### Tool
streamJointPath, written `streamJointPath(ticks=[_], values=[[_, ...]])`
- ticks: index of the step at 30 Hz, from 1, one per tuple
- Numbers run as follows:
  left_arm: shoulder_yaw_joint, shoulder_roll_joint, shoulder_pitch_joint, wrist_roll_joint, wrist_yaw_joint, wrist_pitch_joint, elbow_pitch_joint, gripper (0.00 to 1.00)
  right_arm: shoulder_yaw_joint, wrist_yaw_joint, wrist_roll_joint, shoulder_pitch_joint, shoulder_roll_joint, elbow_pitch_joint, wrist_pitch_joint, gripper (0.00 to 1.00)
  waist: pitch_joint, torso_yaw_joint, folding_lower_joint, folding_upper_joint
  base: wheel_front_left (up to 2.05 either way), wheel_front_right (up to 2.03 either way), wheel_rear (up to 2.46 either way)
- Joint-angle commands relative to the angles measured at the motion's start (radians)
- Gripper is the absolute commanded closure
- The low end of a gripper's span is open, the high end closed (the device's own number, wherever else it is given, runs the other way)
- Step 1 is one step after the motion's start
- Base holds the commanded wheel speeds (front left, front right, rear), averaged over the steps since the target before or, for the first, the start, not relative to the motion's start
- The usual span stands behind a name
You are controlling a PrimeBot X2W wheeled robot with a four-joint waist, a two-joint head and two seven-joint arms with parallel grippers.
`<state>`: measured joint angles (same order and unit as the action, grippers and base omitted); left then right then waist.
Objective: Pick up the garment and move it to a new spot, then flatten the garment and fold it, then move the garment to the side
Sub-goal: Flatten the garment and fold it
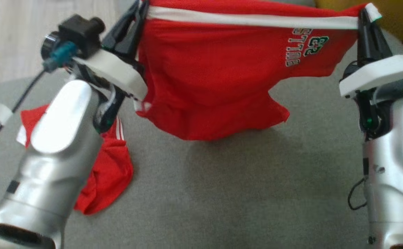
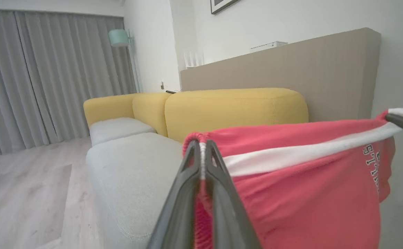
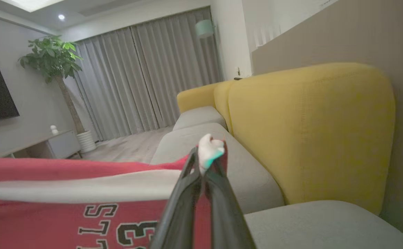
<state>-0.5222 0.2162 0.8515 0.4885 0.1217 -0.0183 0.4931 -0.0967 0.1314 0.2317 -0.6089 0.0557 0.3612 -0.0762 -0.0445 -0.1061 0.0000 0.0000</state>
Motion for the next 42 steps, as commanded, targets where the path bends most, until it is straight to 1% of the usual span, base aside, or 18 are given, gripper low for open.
streamJointPath(ticks=[1,4,7,12,13,17,20,23,26,30,36,40,42], values=[[0.065,0.049,0.104,0.007,-0.015,0.004,-0.017,1.00,0.019,-0.001,-0.012,-0.091,-0.005,-0.021,-0.007,1.00,-0.082,-0.006,0.0000,0.0000,0.00,0.00,0.00],[0.098,0.065,0.182,0.022,-0.016,0.007,0.017,1.00,0.057,-0.001,-0.011,-0.195,-0.005,0.022,-0.011,1.00,-0.177,-0.021,0.0000,0.0000,0.00,0.00,0.00],[0.109,0.087,0.290,0.010,-0.012,-0.002,0.066,1.00,0.086,-0.001,-0.013,-0.345,-0.005,0.089,0.013,1.00,-0.260,-0.039,0.0000,0.0000,0.00,0.00,0.00],[0.135,0.087,0.492,-0.011,-0.013,-0.073,0.161,1.00,0.066,-0.001,-0.045,-0.613,-0.005,0.253,0.132,1.00,-0.342,-0.062,0.0000,0.0000,0.00,0.00,0.00],[0.135,0.087,0.492,-0.011,-0.013,-0.073,0.161,1.00,0.066,-0.001,-0.045,-0.613,-0.005,0.253,0.132,1.00,-0.342,-0.062,0.0000,0.0000,0.00,0.00,0.00],[0.138,0.057,0.608,-0.016,-0.009,-0.147,0.239,1.00,0.019,-0.001,-0.090,-0.752,-0.005,0.397,0.242,1.00,-0.369,-0.068,0.0000,0.0000,0.00,0.00,0.00],[0.119,0.028,0.629,-0.010,-0.001,-0.187,0.295,1.00,0.012,-0.001,-0.137,-0.777,-0.005,0.506,0.278,1.00,-0.381,-0.067,0.0000,0.0000,0.00,0.00,0.00],[0.090,0.003,0.593,0.005,0.005,-0.212,0.340,1.00,0.007,-0.001,-0.188,-0.754,-0.005,0.604,0.291,1.00,-0.392,-0.059,0.0000,0.0000,0.00,0.00,0.00],[0.051,-0.011,0.518,0.022,0.008,-0.229,0.361,1.00,-0.007,-0.001,-0.246,-0.704,-0.001,0.693,0.290,1.00,-0.396,-0.053,0.0000,0.0000,0.00,0.00,0.00],[-0.064,-0.016,0.366,0.070,0.009,-0.237,0.330,1.00,-0.006,-0.001,-0.306,-0.625,0.029,0.790,0.256,1.00,-0.385,-0.032,0.0000,0.0000,0.00,0.00,0.00],[-0.261,0.023,0.158,0.162,0.009,-0.239,0.233,1.00,0.035,-0.001,-0.319,-0.530,0.104,0.879,0.194,1.00,-0.322,-0.001,0.0000,0.0000,0.00,0.00,0.00],[-0.340,0.050,0.063,0.213,0.009,-0.240,0.178,1.00,0.092,-0.001,-0.299,-0.467,0.132,0.905,0.145,1.00,-0.262,-0.003,0.0000,0.0000,0.00,0.00,0.00],[-0.384,0.067,0.032,0.206,0.009,-0.239,0.159,1.00,0.124,-0.001,-0.283,-0.437,0.144,0.912,0.117,1.00,-0.231,-0.009,0.0000,0.0000,0.00,0.00,0.00]])
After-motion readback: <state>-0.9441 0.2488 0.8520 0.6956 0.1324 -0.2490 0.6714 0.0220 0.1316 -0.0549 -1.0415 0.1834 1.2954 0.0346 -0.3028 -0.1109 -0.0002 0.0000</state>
